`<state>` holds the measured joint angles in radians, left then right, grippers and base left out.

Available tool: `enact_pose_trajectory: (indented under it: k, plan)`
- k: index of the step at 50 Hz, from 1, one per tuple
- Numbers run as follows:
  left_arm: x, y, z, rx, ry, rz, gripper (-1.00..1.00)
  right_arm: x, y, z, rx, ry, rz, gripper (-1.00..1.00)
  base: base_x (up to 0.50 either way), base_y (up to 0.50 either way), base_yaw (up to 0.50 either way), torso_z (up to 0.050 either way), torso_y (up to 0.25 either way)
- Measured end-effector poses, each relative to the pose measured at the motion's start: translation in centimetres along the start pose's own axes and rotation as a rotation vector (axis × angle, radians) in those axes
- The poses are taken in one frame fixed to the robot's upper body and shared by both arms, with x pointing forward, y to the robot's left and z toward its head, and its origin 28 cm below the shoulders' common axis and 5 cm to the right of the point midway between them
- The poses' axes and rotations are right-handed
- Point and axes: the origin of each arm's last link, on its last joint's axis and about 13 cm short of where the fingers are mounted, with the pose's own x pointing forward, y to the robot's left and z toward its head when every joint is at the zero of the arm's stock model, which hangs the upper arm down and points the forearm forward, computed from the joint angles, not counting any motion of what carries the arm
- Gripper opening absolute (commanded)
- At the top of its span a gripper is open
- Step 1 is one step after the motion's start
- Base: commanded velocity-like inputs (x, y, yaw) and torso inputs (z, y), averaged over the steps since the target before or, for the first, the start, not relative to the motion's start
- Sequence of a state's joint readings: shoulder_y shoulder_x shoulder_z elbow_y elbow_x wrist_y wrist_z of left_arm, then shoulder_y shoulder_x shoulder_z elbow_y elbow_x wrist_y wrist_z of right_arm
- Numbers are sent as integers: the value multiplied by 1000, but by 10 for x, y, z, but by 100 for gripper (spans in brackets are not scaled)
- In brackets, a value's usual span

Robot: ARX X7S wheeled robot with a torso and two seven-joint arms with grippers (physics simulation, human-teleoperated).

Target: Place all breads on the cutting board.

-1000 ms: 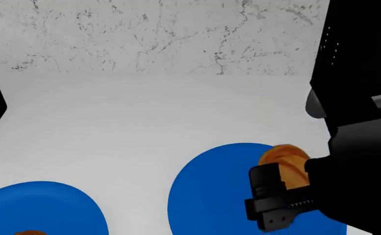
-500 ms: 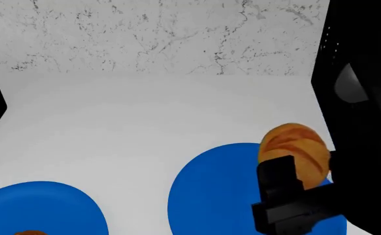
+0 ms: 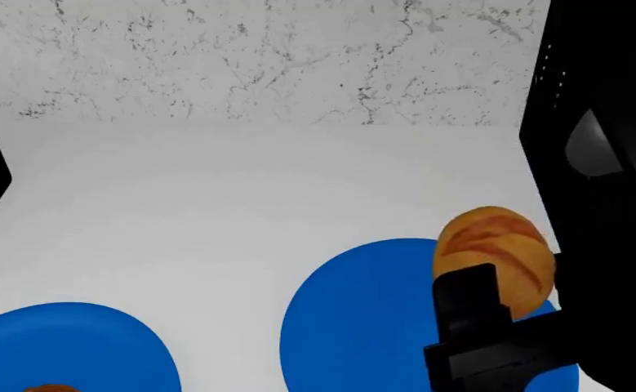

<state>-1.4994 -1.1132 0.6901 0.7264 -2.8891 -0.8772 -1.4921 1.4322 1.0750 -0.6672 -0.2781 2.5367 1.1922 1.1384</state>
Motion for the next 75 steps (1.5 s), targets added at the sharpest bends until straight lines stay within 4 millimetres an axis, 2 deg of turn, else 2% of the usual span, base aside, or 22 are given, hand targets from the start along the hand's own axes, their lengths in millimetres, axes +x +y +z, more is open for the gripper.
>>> enact_pose_trajectory:
  k: [18,31,51,75]
  plan:
    - [30,7,6,-23,160,-39,100,6,-1,-8,5,19,11,-100,0,0,0,0,0]
    - [47,9,3,-12,253,-52,100,14,-1,-16,9,37,23,-100,0,0,0,0,0]
    - [76,20,-7,-55,304,-40,100,19,1,-22,9,52,40,-100,0,0,0,0,0]
    - [100,21,-22,-75,349,-54,100,21,1,-22,17,57,39,-100,0,0,0,0,0]
